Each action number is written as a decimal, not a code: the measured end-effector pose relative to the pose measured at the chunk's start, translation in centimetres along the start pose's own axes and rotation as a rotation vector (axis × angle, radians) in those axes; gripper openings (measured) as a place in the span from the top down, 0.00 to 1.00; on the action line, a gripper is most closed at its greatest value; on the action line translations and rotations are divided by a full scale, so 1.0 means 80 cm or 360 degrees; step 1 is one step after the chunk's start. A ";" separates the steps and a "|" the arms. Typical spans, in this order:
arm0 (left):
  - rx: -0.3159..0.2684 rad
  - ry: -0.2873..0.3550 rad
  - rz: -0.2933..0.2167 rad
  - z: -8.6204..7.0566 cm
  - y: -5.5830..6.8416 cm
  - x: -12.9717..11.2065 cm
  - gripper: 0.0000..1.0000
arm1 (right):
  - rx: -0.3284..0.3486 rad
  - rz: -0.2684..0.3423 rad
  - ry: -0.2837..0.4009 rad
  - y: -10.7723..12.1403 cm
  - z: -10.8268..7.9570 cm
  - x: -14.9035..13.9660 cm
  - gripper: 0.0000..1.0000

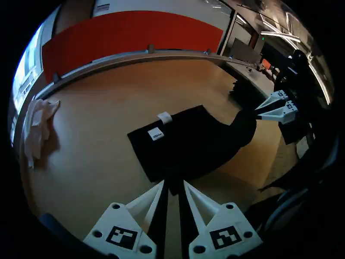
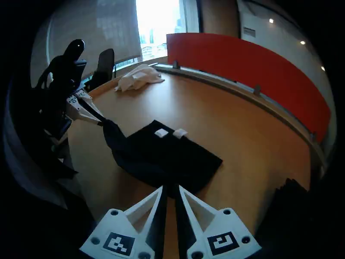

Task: Fold towel

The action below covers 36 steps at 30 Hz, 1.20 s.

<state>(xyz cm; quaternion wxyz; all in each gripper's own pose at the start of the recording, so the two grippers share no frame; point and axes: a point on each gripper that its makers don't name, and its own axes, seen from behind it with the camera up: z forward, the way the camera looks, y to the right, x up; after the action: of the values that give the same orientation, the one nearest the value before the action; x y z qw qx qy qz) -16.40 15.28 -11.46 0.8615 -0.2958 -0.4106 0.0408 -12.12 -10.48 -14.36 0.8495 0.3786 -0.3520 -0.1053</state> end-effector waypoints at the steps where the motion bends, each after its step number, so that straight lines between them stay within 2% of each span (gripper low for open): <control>1: 0.0000 0.0004 -0.0003 0.003 -0.003 0.003 0.85 | -0.0006 -0.0003 0.0002 0.005 0.002 0.002 0.88; 12: 0.0052 0.0007 -0.0027 0.035 -0.036 0.032 0.85 | -0.0054 -0.0015 0.0005 0.050 0.035 0.023 0.88; 30: 0.0064 -0.0065 -0.0045 0.080 -0.058 0.027 0.85 | -0.0077 -0.0034 -0.0084 0.075 0.070 0.012 0.88; 36: 0.0101 -0.0045 -0.0058 0.099 -0.071 0.036 0.85 | -0.0097 -0.0014 -0.0113 0.089 0.087 0.008 0.88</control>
<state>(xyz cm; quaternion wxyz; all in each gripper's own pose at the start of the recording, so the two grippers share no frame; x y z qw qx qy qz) -21.26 15.33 -2.52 0.8652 -0.2601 -0.4266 0.0423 -16.98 -9.79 -5.69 0.8473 0.3500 -0.3768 -0.1330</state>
